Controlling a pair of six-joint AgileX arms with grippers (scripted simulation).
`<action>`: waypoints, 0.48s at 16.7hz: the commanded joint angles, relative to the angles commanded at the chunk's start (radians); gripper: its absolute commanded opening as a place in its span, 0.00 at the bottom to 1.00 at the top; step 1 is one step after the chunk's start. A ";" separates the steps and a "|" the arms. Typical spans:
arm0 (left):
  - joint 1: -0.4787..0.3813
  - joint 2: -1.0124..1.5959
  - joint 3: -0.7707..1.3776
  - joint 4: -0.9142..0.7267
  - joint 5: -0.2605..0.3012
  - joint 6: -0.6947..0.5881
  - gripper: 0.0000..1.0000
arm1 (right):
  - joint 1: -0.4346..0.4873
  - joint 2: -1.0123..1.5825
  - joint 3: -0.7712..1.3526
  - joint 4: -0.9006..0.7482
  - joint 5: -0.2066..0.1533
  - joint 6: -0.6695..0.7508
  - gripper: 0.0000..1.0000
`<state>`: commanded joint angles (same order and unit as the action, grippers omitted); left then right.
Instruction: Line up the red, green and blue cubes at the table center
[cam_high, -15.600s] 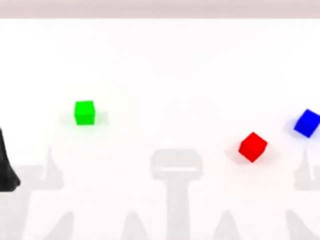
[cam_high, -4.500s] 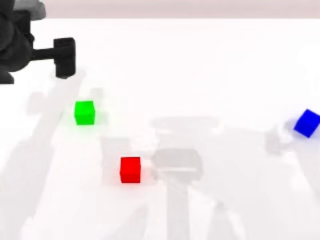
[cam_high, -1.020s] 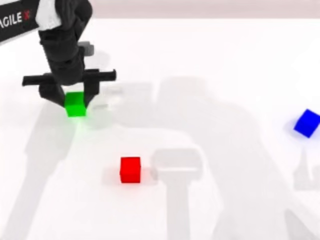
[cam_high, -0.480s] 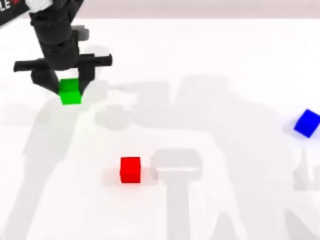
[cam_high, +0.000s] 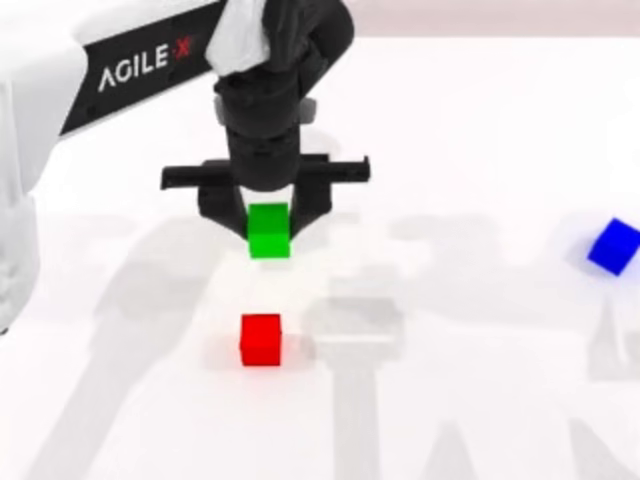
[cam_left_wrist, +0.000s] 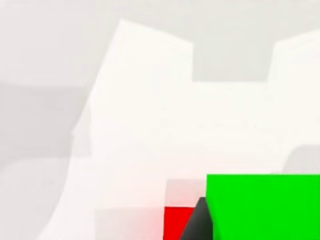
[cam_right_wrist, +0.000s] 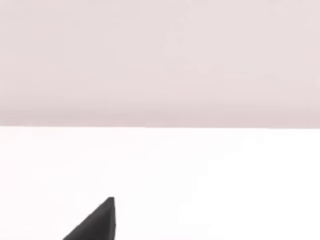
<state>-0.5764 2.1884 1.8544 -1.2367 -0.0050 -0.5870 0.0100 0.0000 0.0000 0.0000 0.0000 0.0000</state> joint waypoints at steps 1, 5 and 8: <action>-0.055 -0.013 -0.012 -0.001 0.000 -0.047 0.00 | 0.000 0.000 0.000 0.000 0.000 0.000 1.00; -0.188 -0.057 -0.048 0.003 -0.002 -0.172 0.00 | 0.000 0.000 0.000 0.000 0.000 0.000 1.00; -0.195 -0.060 -0.051 0.004 -0.002 -0.179 0.00 | 0.000 0.000 0.000 0.000 0.000 0.000 1.00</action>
<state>-0.7711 2.1286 1.8037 -1.2330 -0.0072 -0.7662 0.0100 0.0000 0.0000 0.0000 0.0000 0.0000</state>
